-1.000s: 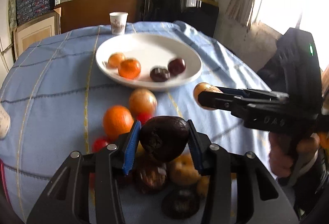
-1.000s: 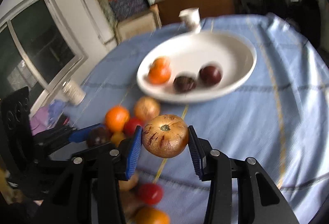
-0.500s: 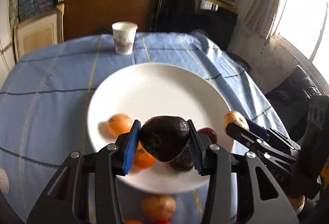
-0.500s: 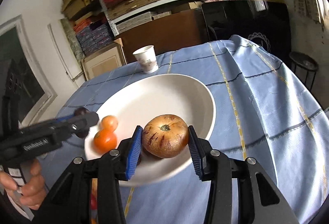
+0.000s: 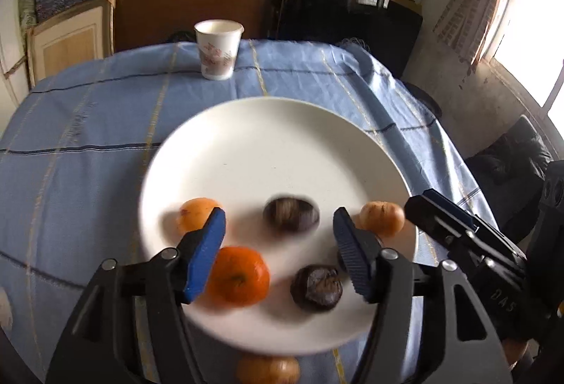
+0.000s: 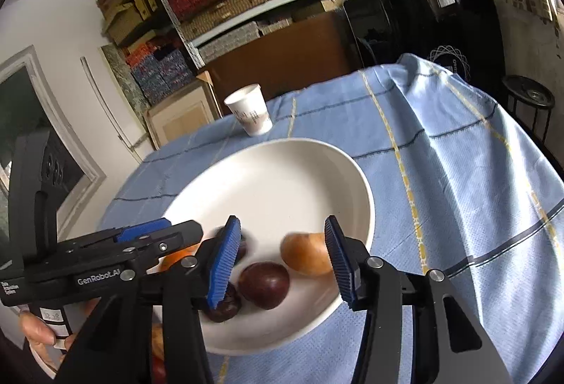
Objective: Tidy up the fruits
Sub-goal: 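Carry the pear and mangosteen onto the white plate and release both, then reach the right tool to a yellow-orange fruit while the left tool reaches a dark mangosteen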
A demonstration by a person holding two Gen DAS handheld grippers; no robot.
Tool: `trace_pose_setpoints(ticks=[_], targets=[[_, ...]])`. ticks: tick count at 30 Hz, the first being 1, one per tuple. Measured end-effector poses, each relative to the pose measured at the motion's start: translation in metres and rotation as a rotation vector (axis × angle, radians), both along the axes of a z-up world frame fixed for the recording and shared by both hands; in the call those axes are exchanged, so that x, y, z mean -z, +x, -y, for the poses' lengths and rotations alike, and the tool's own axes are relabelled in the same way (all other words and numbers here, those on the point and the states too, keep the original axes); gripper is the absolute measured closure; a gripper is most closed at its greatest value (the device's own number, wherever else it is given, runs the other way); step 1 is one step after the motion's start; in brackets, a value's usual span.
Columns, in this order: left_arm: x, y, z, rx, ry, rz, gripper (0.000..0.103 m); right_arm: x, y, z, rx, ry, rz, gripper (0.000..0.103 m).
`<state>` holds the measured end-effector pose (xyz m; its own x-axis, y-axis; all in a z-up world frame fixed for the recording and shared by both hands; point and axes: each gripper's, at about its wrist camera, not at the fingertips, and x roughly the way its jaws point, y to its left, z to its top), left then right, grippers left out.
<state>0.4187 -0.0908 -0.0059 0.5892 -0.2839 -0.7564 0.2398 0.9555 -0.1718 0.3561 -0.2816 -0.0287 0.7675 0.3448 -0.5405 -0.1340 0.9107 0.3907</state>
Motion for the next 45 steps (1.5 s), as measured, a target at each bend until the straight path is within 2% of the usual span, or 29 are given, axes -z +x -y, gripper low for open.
trace_pose_setpoints(ticks=[1,3,4,11,15,19,22,24,25,27,29,30,34,37,39,41,43,45], targets=[[-0.005,-0.01,-0.005,-0.006,0.003,0.013,0.034,-0.004,-0.006,0.0,-0.011,0.0,0.011,0.051],[-0.013,-0.034,-0.014,-0.041,0.023,0.052,0.011,-0.01,-0.018,-0.003,-0.023,-0.012,0.029,0.044],[-0.016,-0.045,-0.019,-0.056,0.027,0.07,0.008,-0.013,-0.023,-0.003,-0.029,-0.015,0.038,0.042],[-0.013,-0.109,-0.05,-0.155,0.047,0.126,0.005,-0.017,-0.061,-0.021,-0.065,-0.082,0.077,0.02],[0.004,-0.132,-0.073,-0.226,0.06,0.124,0.005,-0.005,-0.077,-0.025,-0.078,-0.055,0.031,0.012],[0.012,-0.151,-0.099,-0.342,0.112,0.139,0.005,0.0,-0.084,-0.032,-0.112,-0.035,-0.012,0.011],[0.011,-0.164,-0.114,-0.397,0.135,0.153,0.005,-0.002,-0.091,-0.041,-0.111,-0.102,0.015,0.011],[0.011,-0.169,-0.123,-0.418,0.113,0.146,0.005,-0.003,-0.095,-0.048,-0.113,-0.161,0.032,0.011],[0.011,-0.17,-0.128,-0.421,0.088,0.134,0.005,-0.002,-0.096,-0.052,-0.118,-0.194,0.026,0.011],[0.013,-0.171,-0.135,-0.406,0.037,0.105,0.005,-0.002,-0.096,-0.054,-0.174,-0.196,0.003,0.011],[0.016,-0.172,-0.135,-0.399,0.024,0.093,0.005,-0.005,-0.098,-0.054,-0.308,-0.165,-0.033,0.011],[0.016,-0.172,-0.134,-0.395,0.032,0.089,0.005,-0.009,-0.102,-0.053,-0.358,-0.175,-0.029,0.011],[0.019,-0.175,-0.127,-0.371,0.05,0.081,0.005,-0.015,-0.117,-0.036,-0.383,-0.2,0.015,0.011],[0.02,-0.175,-0.119,-0.34,0.044,0.078,0.005,-0.006,-0.121,-0.024,-0.441,-0.125,-0.049,0.011],[0.021,-0.175,-0.114,-0.326,0.065,0.079,0.005,0.005,-0.127,-0.024,-0.527,-0.084,-0.118,0.011],[0.022,-0.174,-0.111,-0.325,0.09,0.079,0.005,0.008,-0.136,-0.031,-0.588,-0.131,-0.125,0.012],[0.022,-0.174,-0.111,-0.327,0.092,0.08,0.005,0.008,-0.154,-0.041,-0.662,-0.238,-0.083,0.012],[0.021,-0.174,-0.112,-0.326,0.084,0.08,0.005,0.008,-0.169,-0.048,-0.722,-0.308,-0.048,0.018]])
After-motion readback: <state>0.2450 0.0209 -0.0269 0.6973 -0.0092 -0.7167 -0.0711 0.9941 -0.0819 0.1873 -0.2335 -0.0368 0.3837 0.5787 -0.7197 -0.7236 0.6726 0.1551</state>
